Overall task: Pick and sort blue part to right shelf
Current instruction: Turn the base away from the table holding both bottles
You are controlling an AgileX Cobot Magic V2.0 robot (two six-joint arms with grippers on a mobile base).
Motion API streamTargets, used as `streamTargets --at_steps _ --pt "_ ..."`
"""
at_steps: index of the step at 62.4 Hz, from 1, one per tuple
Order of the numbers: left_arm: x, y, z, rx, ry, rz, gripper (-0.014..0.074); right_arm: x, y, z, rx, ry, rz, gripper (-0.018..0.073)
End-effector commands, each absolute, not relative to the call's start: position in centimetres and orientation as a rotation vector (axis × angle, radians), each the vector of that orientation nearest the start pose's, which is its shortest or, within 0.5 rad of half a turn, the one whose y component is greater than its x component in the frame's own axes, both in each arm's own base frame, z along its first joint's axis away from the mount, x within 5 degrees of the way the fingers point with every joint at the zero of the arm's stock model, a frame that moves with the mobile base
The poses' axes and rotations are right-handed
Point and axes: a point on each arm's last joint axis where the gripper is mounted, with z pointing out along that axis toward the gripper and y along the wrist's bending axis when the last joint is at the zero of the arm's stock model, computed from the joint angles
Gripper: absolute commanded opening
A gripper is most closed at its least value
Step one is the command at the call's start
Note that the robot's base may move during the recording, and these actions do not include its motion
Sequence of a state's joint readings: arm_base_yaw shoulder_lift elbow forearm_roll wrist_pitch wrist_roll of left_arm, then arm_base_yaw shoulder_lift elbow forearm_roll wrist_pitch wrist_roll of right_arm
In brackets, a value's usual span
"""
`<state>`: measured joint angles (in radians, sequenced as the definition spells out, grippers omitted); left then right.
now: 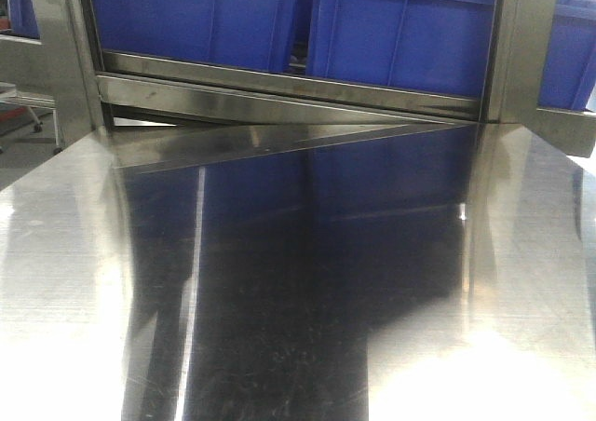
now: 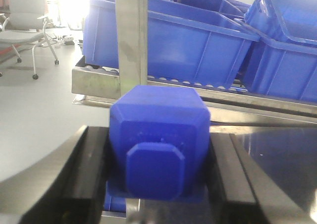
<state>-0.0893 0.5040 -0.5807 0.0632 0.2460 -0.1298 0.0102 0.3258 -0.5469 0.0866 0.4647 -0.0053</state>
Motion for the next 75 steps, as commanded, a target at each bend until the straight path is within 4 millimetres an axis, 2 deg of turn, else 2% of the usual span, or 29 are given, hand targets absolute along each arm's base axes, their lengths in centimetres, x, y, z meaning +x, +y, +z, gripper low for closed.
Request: streamTargets --at_steps 1,75 --pt "10.46 -0.82 36.63 0.008 1.532 -0.115 0.0262 6.63 0.33 35.08 0.029 1.605 0.086 0.0372" --pt "10.46 -0.82 36.63 0.008 1.532 -0.115 0.0262 6.67 0.33 35.06 0.029 1.607 0.086 0.0372"
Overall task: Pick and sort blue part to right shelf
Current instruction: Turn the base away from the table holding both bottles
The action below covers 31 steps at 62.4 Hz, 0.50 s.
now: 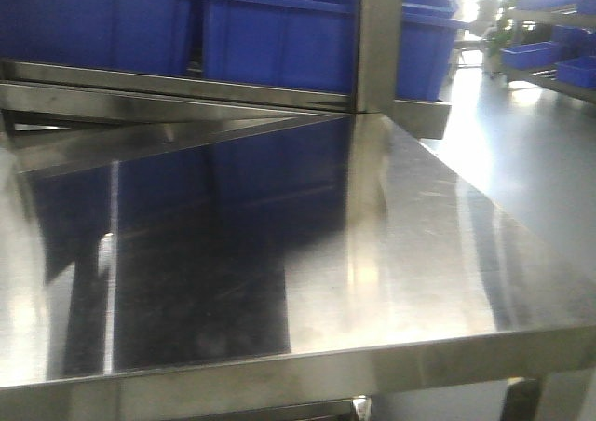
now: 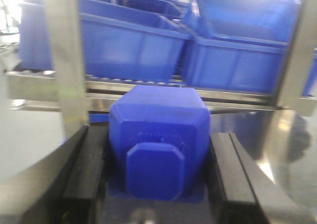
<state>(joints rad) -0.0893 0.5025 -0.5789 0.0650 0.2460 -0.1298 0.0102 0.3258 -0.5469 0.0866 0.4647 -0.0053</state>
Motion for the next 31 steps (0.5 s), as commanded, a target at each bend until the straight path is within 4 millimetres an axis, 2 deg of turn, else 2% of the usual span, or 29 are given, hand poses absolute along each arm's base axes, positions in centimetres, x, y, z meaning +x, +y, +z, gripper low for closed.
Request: streamTargets --at_steps 1,31 --pt "10.46 -0.82 36.63 0.008 1.532 -0.115 0.0262 6.67 0.33 35.06 0.029 1.607 0.086 0.0372" --pt "10.46 -0.82 36.63 0.008 1.532 -0.115 0.0262 6.67 0.33 35.06 0.029 1.607 0.086 0.0372"
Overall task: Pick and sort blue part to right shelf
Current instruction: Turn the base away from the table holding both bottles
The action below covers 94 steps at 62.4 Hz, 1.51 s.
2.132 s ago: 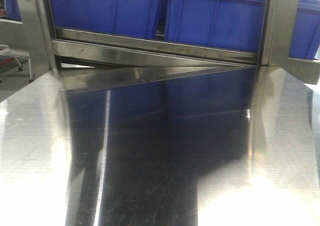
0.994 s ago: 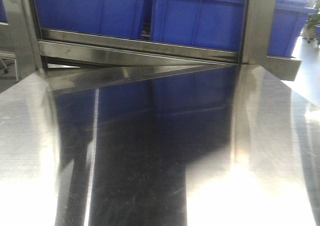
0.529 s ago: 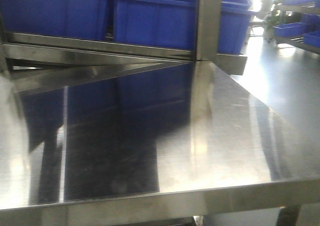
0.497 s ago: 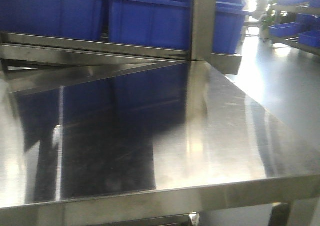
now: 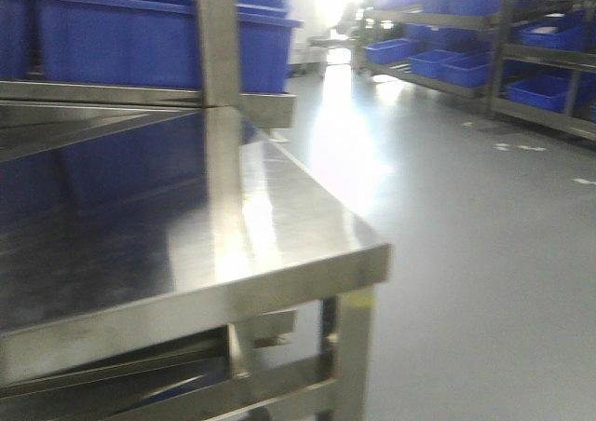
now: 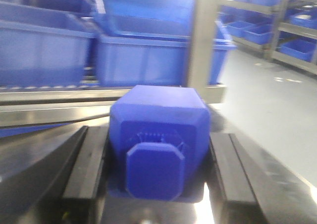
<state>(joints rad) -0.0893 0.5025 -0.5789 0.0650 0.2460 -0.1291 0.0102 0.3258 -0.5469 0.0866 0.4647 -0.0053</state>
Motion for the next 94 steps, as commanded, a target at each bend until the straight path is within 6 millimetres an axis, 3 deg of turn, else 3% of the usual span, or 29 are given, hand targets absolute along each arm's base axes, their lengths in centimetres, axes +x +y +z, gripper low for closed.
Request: streamTargets --at_steps 1,94 --pt "10.46 -0.82 36.63 0.008 1.532 -0.115 0.0262 6.67 0.33 35.06 0.029 1.607 0.086 0.0372" --pt "10.46 -0.82 36.63 0.008 1.532 -0.115 0.0262 6.67 0.33 35.06 0.029 1.607 0.086 0.0372"
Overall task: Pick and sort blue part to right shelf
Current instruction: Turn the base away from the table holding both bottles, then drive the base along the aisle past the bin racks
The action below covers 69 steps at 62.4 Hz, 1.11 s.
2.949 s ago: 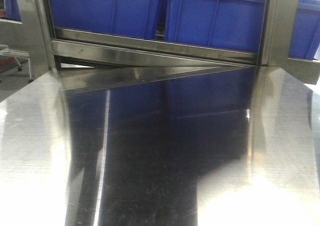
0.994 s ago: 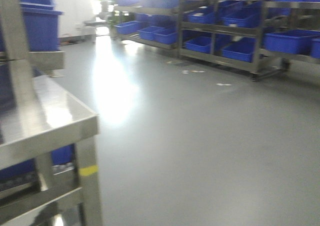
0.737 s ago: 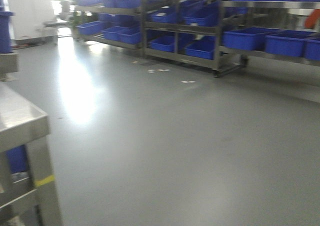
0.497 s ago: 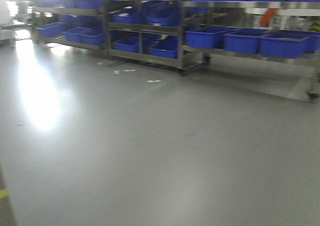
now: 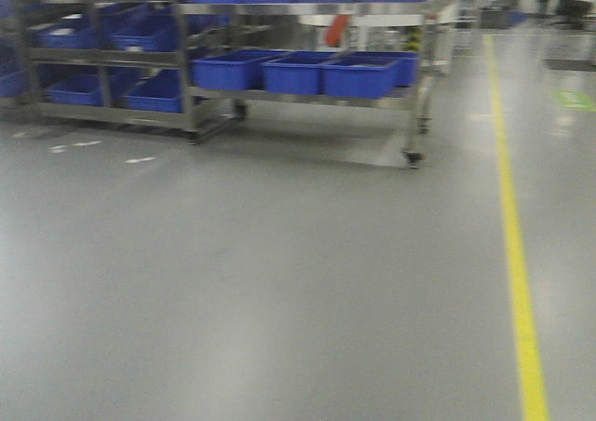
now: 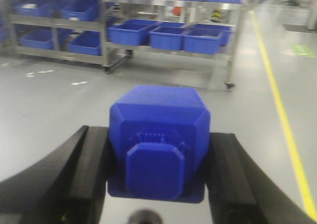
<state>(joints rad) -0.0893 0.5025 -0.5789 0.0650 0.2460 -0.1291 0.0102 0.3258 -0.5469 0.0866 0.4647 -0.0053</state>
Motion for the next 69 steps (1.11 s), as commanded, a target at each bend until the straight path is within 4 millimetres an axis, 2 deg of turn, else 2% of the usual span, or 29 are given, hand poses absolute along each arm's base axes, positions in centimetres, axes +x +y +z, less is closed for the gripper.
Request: streamTargets --at_steps 1,69 --pt "10.46 -0.82 36.63 0.008 1.532 -0.115 0.0262 6.67 0.33 35.06 0.029 1.607 0.086 0.0372" --pt "10.46 -0.82 36.63 0.008 1.532 -0.115 0.0262 6.67 0.33 35.05 0.029 1.608 0.086 0.0372"
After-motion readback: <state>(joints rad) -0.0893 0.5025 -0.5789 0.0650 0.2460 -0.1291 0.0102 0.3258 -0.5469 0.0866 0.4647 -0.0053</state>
